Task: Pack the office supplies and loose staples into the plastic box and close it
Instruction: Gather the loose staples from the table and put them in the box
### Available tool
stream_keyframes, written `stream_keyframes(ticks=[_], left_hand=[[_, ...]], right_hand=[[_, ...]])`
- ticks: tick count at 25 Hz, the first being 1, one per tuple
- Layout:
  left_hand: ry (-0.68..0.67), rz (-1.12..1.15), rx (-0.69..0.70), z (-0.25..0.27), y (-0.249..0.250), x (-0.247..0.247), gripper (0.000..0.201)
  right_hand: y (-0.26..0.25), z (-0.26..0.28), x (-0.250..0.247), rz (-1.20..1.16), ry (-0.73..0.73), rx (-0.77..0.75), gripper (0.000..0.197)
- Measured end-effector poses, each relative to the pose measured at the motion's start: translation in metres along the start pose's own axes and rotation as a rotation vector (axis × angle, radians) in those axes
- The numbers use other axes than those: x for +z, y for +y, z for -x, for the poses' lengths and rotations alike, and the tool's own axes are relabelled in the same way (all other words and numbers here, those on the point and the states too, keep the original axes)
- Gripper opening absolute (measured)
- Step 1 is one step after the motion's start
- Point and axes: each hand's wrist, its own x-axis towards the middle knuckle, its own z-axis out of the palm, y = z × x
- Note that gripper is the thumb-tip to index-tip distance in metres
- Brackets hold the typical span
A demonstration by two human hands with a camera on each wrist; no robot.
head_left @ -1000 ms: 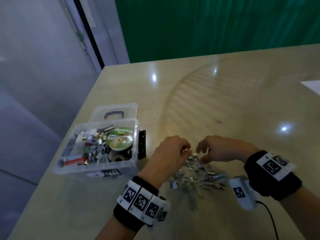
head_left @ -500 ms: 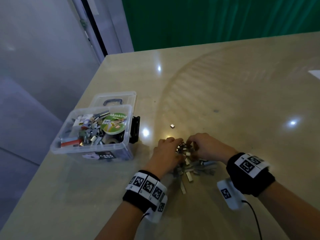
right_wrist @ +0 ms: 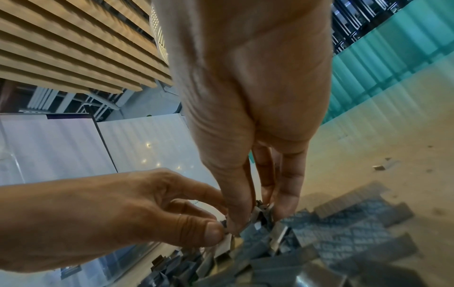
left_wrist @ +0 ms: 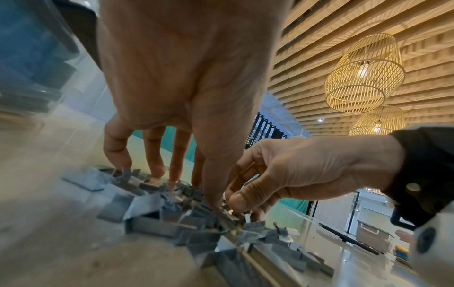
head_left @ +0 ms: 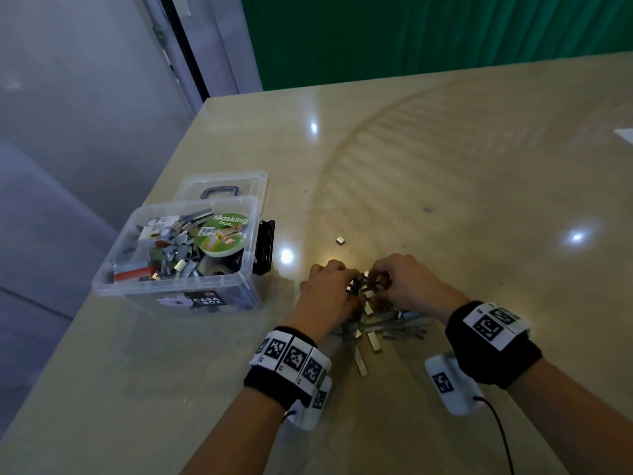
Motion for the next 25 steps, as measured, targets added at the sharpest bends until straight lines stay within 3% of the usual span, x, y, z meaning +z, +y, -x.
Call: stream_keyframes(ticks=[8, 17, 21, 25], left_hand=[[0.111, 0.059, -0.030, -0.009, -0.002, 0.006, 0.026], [0.064, 0.266, -0.049, -0.016, -0.003, 0.000, 0.019], [0.079, 0.266, -0.037, -0.016, -0.004, -0.005, 0.005], [0.080, 0.240, -0.021, -0.022, -0.004, -0.009, 0.010]], right_hand=[[0.004, -0.001, -0.001, -0.063, 0.018, -0.027, 0.011], [0.008, -0.001, -0.015, -0.156, 0.098, -0.071, 0.011], [0.011, -0.004, -0.018, -0.183, 0.106, -0.081, 0.011], [0.014, -0.004, -0.022, -0.195, 0.091, -0.059, 0.010]])
